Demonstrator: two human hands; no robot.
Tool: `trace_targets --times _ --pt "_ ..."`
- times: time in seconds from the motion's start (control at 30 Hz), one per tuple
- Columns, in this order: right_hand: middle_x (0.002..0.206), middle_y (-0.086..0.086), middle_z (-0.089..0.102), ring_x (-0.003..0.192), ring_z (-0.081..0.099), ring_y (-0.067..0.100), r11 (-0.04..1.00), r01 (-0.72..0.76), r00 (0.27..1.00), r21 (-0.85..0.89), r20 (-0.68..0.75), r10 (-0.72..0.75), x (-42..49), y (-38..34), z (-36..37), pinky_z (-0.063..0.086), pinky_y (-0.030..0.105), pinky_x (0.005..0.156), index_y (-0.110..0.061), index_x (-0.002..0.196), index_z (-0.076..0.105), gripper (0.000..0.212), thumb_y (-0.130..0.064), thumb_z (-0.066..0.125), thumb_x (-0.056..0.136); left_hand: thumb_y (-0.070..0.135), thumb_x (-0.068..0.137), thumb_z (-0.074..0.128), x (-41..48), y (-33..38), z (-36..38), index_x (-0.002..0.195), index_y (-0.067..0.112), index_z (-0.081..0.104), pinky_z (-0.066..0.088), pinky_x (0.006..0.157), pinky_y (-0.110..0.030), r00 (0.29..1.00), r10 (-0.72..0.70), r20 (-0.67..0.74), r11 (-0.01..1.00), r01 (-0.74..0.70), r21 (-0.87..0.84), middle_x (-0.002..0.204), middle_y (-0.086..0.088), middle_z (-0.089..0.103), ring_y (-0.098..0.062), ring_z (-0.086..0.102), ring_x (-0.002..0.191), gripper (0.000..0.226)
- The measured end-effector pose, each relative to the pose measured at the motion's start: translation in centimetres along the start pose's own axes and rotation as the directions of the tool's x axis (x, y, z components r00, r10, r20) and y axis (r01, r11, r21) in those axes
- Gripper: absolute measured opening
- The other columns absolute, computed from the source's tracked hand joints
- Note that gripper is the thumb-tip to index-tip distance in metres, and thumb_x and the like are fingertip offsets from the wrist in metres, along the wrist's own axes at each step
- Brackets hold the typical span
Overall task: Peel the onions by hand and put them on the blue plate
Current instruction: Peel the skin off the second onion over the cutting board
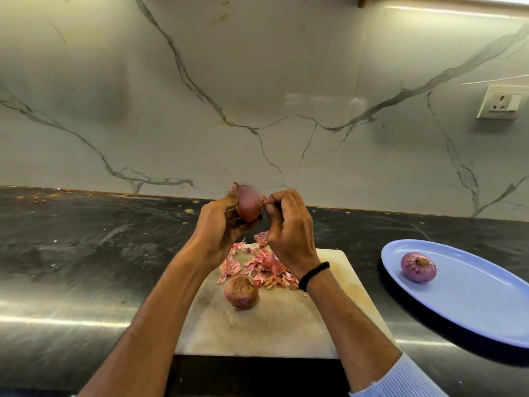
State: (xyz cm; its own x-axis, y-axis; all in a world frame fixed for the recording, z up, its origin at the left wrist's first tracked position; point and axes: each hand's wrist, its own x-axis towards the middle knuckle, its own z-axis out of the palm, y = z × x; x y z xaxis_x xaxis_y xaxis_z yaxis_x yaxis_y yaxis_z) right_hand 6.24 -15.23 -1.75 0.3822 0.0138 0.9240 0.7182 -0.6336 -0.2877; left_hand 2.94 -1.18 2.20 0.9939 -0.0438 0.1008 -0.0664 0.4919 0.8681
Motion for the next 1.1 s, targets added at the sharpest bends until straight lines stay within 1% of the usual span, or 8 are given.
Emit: trace_targets --times 0.1,0.27,0.5,0.63,0.73,0.83,0.97,1.1 --pt "0.089 0.008 0.055 0.081 0.045 0.009 1.0 -0.009 1.0 0.015 0.013 0.009 -0.1 -0.2 0.0 0.036 0.007 0.072 -0.001 0.089 0.057 0.009 -0.002 0.049 0.092 0.04 0.1 0.05 0.1 0.0 0.0 0.115 0.002 0.063 0.059 0.066 -0.029 1.0 -0.002 -0.017 1.0 0.002 -0.001 0.104 -0.019 0.073 -0.027 0.072 0.087 0.043" --pt "0.087 0.008 0.053 0.079 0.045 0.011 0.999 -0.029 1.0 0.037 0.006 0.028 -0.2 -0.5 0.0 0.035 0.008 0.072 -0.002 0.088 0.056 0.015 -0.008 0.043 0.094 0.036 0.103 0.049 -0.1 0.0 0.3 0.113 0.001 0.062 0.062 0.08 -0.036 0.999 -0.046 0.002 0.993 0.046 -0.11 0.102 -0.019 0.073 -0.026 0.071 0.088 0.039" --pt "0.092 0.009 0.056 0.082 0.052 0.015 0.997 -0.024 0.996 0.072 -0.081 0.03 0.1 -0.7 -0.7 0.042 0.014 0.073 -0.003 0.095 0.058 0.004 -0.003 0.055 0.091 0.029 0.102 0.053 0.4 0.4 -0.7 0.128 0.005 0.053 0.062 0.076 -0.037 0.989 -0.032 -0.144 0.981 0.003 -0.194 0.125 -0.022 0.055 -0.038 0.059 0.116 0.035" --pt "0.111 0.008 0.05 0.098 0.05 0.012 0.997 -0.043 0.999 0.069 0.026 0.042 0.0 -0.7 -0.4 0.043 0.008 0.084 -0.002 0.12 0.055 0.045 -0.018 0.074 0.084 0.028 0.104 0.048 0.3 0.1 -0.5 0.111 0.006 0.06 0.059 0.077 -0.034 0.995 -0.017 -0.098 0.994 0.007 -0.105 0.118 -0.021 0.063 -0.032 0.063 0.109 0.027" --pt "0.112 0.009 0.049 0.1 0.048 0.012 0.998 -0.004 0.997 0.061 0.071 -0.001 0.0 -0.5 -0.1 0.041 0.007 0.085 -0.001 0.121 0.055 0.054 -0.019 0.082 0.079 0.027 0.104 0.048 0.2 -0.1 -0.2 0.115 0.001 0.062 0.057 0.069 -0.027 0.997 -0.033 -0.063 0.996 0.027 -0.084 0.122 -0.028 0.063 -0.034 0.064 0.105 0.031" --pt "0.112 0.011 0.051 0.102 0.047 0.011 0.999 0.019 0.997 0.031 0.072 -0.021 0.0 -0.1 0.3 0.04 0.007 0.089 -0.001 0.117 0.057 0.047 -0.015 0.082 0.079 0.023 0.104 0.047 -0.1 -0.1 0.1 0.115 0.0 0.062 0.052 0.067 -0.023 0.998 -0.046 -0.047 0.996 0.042 -0.08 0.12 -0.03 0.064 -0.03 0.064 0.092 0.03" --pt "0.108 0.013 0.052 0.099 0.048 0.012 0.999 0.035 0.997 0.015 0.062 -0.036 0.0 0.1 0.4 0.041 0.007 0.088 0.0 0.11 0.059 0.036 -0.012 0.079 0.082 0.022 0.104 0.046 -0.2 -0.1 0.2 0.114 0.0 0.062 0.045 0.102 -0.041 0.998 -0.048 -0.043 0.997 0.045 -0.065 0.12 -0.031 0.064 -0.035 0.055 0.103 0.03" --pt "0.099 0.008 0.052 0.088 0.049 0.013 0.998 0.061 0.996 0.01 0.058 -0.062 -0.1 0.2 0.4 0.047 0.015 0.075 -0.003 0.094 0.059 0.023 -0.008 0.078 0.083 0.022 0.104 0.046 -0.3 -0.1 0.1 0.112 -0.001 0.063 0.052 0.091 -0.033 0.999 -0.032 -0.003 0.995 0.031 -0.097 0.097 -0.017 0.073 -0.018 0.066 0.079 0.03"
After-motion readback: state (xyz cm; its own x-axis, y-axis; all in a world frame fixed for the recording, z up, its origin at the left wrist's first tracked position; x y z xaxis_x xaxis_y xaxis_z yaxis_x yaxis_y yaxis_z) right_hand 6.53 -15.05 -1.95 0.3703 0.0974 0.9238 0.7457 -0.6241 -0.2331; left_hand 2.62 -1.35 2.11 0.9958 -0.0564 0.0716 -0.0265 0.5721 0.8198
